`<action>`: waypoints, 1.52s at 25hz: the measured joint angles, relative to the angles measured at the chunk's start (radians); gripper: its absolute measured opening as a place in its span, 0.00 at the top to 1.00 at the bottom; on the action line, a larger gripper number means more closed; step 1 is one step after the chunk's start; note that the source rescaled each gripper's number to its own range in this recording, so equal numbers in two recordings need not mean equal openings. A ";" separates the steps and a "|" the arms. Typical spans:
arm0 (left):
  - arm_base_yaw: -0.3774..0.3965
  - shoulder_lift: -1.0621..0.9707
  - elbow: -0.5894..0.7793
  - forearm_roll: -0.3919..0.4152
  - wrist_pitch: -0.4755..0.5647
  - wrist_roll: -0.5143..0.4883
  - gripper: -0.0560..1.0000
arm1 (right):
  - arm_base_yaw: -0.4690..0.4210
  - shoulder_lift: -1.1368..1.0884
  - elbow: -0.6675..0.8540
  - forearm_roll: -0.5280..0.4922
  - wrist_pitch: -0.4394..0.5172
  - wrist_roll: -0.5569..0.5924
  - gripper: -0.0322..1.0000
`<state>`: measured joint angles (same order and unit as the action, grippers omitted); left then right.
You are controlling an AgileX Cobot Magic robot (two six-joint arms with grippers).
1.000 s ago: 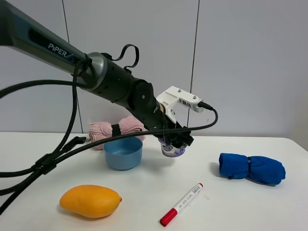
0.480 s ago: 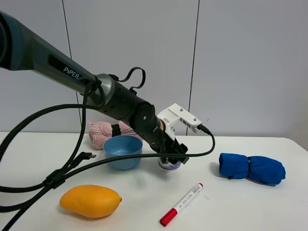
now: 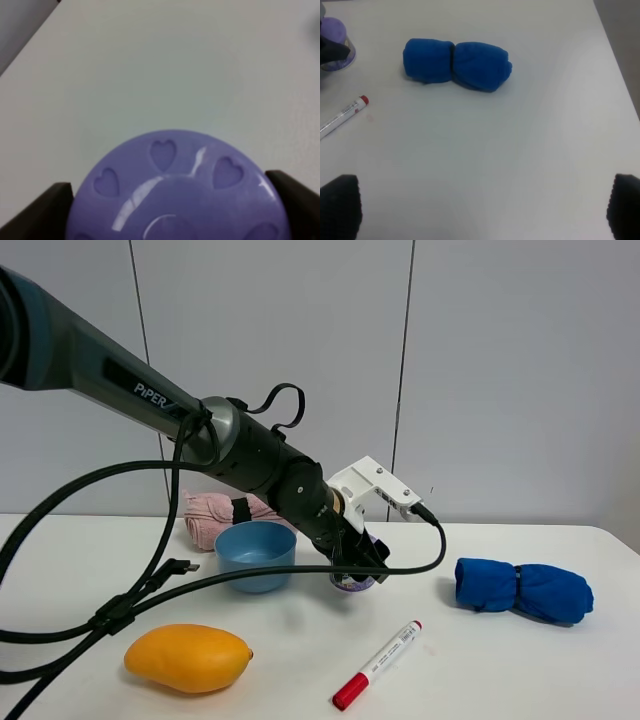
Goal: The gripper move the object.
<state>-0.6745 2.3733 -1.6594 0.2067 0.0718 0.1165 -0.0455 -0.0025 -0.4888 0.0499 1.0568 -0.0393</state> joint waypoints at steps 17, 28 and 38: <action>0.000 0.000 -0.007 0.003 0.040 -0.080 0.51 | 0.000 0.000 0.000 0.000 0.000 0.000 0.00; 0.000 -0.002 -0.007 0.004 0.030 -0.110 0.02 | 0.000 0.000 0.000 0.000 0.000 0.000 0.00; 0.000 -0.111 -0.007 0.004 0.098 -0.116 0.01 | 0.000 0.000 0.000 0.000 0.000 0.000 0.00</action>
<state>-0.6745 2.2623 -1.6669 0.2104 0.1694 0.0000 -0.0455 -0.0025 -0.4888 0.0499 1.0568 -0.0393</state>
